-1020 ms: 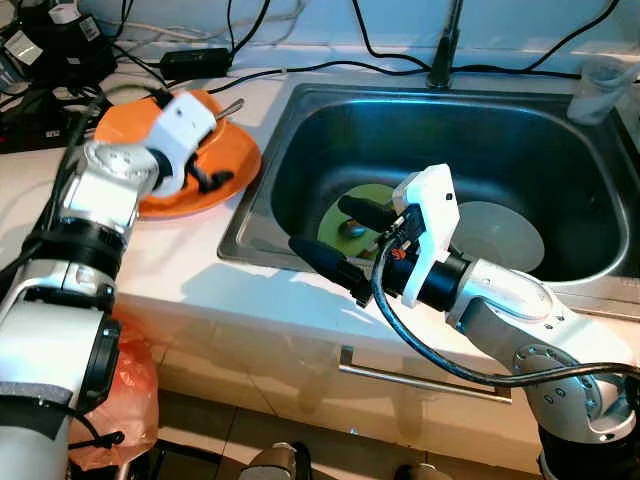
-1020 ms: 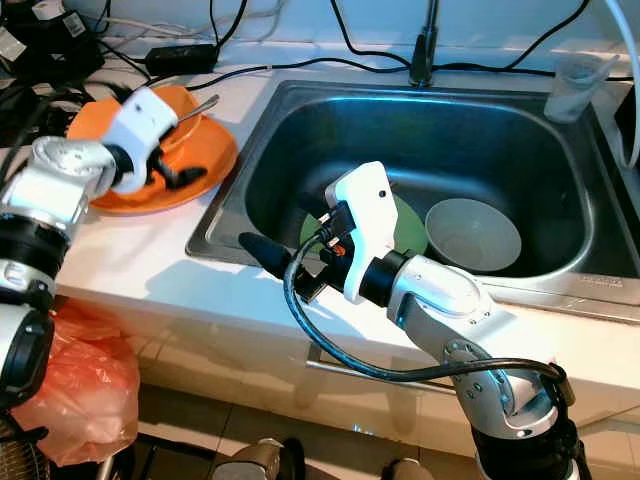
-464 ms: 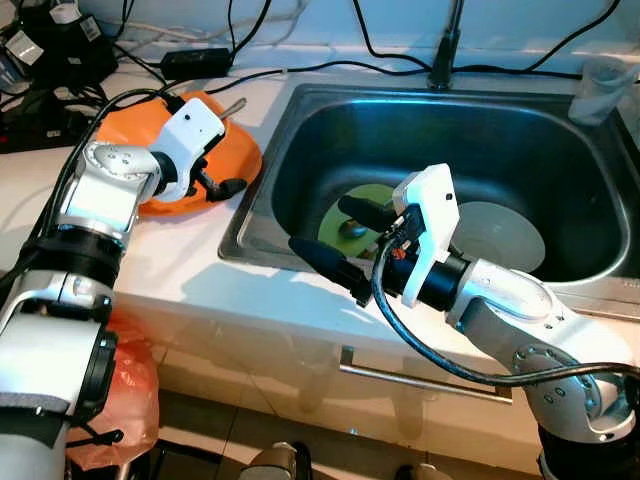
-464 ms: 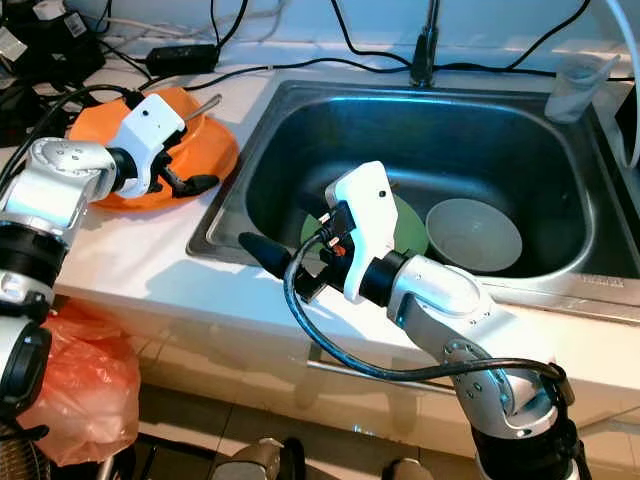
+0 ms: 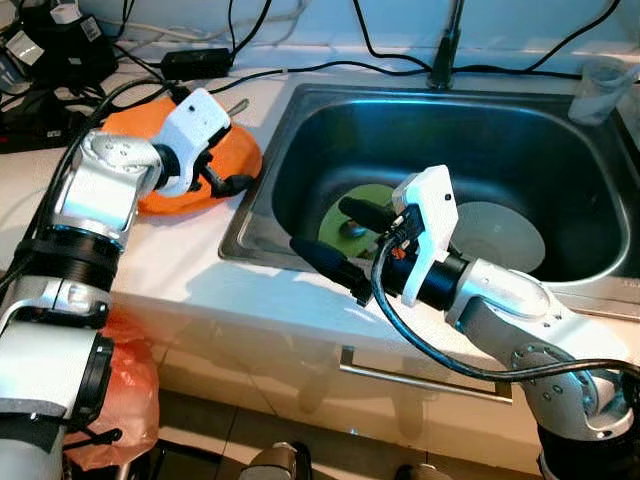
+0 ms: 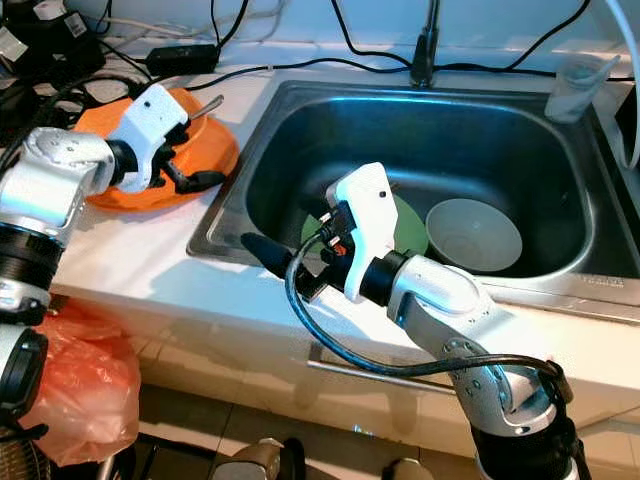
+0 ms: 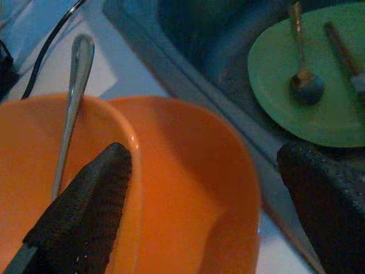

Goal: Kitchen organization

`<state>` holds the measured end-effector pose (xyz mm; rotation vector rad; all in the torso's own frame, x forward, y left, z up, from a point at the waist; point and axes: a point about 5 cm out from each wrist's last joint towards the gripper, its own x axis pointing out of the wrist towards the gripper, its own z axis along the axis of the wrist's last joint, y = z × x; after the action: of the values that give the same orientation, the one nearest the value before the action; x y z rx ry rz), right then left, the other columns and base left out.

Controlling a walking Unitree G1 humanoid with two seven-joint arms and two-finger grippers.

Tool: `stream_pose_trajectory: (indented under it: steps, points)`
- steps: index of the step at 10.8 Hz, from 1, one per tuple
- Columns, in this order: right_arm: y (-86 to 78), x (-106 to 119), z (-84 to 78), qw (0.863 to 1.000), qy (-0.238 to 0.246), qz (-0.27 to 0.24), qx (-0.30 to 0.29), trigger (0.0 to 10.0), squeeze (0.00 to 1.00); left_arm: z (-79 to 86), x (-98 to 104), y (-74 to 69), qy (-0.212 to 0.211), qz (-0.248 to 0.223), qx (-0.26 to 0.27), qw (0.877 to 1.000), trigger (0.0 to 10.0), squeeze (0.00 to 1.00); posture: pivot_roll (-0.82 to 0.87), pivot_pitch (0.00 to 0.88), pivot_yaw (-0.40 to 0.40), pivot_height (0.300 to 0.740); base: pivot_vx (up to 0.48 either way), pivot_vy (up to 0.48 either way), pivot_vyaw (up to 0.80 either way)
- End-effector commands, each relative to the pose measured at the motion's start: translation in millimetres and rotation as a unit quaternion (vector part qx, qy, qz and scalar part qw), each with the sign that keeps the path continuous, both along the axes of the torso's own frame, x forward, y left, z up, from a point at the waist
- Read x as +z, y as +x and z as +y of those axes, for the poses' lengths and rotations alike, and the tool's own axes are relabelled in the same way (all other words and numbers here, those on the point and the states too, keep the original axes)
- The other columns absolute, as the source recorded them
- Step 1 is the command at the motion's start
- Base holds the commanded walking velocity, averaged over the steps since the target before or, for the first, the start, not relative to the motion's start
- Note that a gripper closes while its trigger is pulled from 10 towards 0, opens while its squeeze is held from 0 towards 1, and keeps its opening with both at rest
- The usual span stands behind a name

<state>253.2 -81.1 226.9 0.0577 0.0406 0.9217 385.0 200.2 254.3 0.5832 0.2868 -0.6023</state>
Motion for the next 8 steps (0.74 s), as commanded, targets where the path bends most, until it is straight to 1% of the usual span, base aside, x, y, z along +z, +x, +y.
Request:
stream_pose_trajectory:
  steps: [1, 4, 5, 7, 8]
  points:
    - [-0.3, 3.6, 2.8, 1.0, -0.001, -0.012, 0.009, 10.0, 0.0, 0.7, 0.8, -5.0, 0.006, 0.013, -0.018, 1.0, 10.0, 0.0, -0.02, 0.093, 0.109, 0.74, 0.0, 0.0, 0.0]
    - [0.4, 3.5, 2.7, 1.0, -0.001, -0.013, 0.011, 10.0, 0.0, 0.3, 0.0, -14.6, 0.01, 0.028, -0.04, 0.999, 10.0, 0.0, -0.02, 0.09, 0.106, 0.74, 0.0, 0.0, 0.0]
    - [0.6, 3.5, 2.9, 1.0, -0.001, -0.013, 0.012, 10.0, 0.0, 4.6, -0.8, -15.5, 0.015, 0.025, -0.033, 0.999, 10.0, 0.0, -0.01, 0.089, 0.105, 0.74, 0.0, 0.0, 0.0]
    - [0.7, 3.0, 3.0, 1.0, -0.002, -0.013, 0.012, 10.0, 0.0, 8.4, 3.6, -13.5, 0.009, 0.014, -0.021, 1.0, 10.0, 0.0, -0.02, 0.088, 0.104, 0.74, 0.0, 0.0, 0.0]
    - [0.9, 2.6, 3.0, 1.0, -0.002, -0.013, 0.011, 10.0, 0.0, 11.9, 9.9, -11.9, 0.01, 0.0, -0.01, 1.0, 10.0, 0.0, -0.02, 0.087, 0.105, 0.74, 0.0, 0.0, 0.0]
